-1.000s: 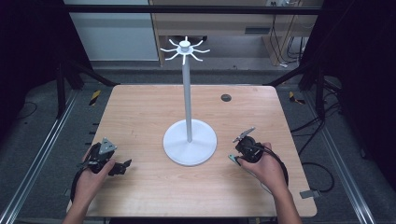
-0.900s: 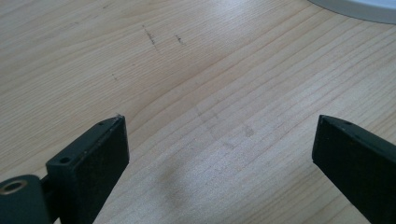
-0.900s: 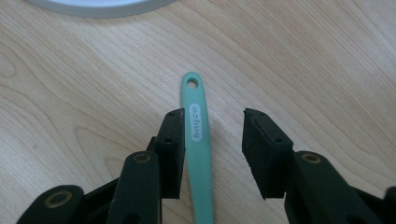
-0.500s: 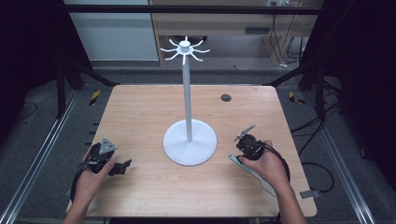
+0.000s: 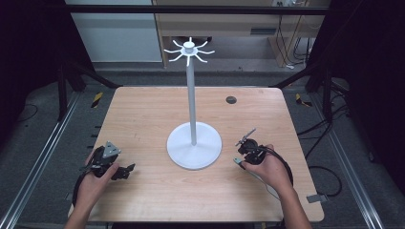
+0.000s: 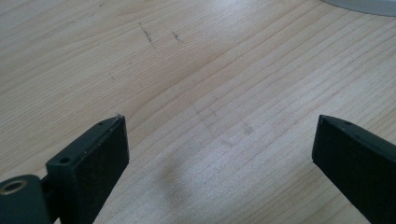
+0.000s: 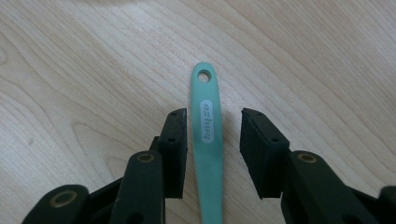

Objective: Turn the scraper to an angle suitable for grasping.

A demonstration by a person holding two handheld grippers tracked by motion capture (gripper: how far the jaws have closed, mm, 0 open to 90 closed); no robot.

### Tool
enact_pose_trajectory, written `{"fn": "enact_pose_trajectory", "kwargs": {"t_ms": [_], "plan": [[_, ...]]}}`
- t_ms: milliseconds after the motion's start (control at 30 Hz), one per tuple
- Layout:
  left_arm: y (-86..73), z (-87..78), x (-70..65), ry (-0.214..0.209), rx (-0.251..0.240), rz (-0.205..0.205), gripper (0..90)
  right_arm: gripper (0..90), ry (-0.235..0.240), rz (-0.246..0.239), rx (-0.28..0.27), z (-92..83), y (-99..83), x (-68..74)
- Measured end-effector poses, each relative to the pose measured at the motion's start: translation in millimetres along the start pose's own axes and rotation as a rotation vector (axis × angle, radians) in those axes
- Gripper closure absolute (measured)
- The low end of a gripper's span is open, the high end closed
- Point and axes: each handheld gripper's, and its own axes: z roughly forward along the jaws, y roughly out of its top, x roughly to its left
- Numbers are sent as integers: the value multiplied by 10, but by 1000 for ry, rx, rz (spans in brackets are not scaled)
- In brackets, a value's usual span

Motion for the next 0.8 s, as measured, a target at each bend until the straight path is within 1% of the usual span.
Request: {"fn": "enact_pose_trajectory", "kwargs": {"t_ms": [67, 267, 400, 467, 500, 533, 567, 600, 700, 733, 767, 800], "plan": [[0, -1, 1, 0, 0, 0, 36, 636, -1, -8, 3, 9, 4, -5], [1, 0, -2, 0, -1, 1, 36, 658, 7, -8, 28, 52, 31, -1], [1, -1, -1, 1, -1, 1, 36, 672, 8, -11, 32, 64, 36, 1], [0, -2, 1, 1, 0, 1, 36, 687, 7, -19, 37, 68, 42, 3], [1, -2, 2, 1, 0, 1, 36, 695, 3, -37, 36, 78, 40, -6], [1, -1, 2, 1, 0, 1, 36, 699, 4, -41, 34, 82, 40, -8], [1, -1, 0, 2, 0, 1, 36, 706, 5, -38, 37, 85, 43, -5], [1, -2, 0, 1, -1, 1, 36, 710, 8, -22, 43, 84, 47, 7], [0, -2, 1, 2, 0, 1, 36, 719, 7, -22, 48, 93, 53, 13], [0, -3, 2, 2, -1, 0, 36, 722, 3, -40, 46, 99, 54, 4], [0, -4, 4, 3, 0, 1, 36, 726, 6, -31, 51, 102, 59, 13], [0, -4, 4, 3, -1, 2, 36, 733, 1, -34, 56, 111, 59, 17]]}}
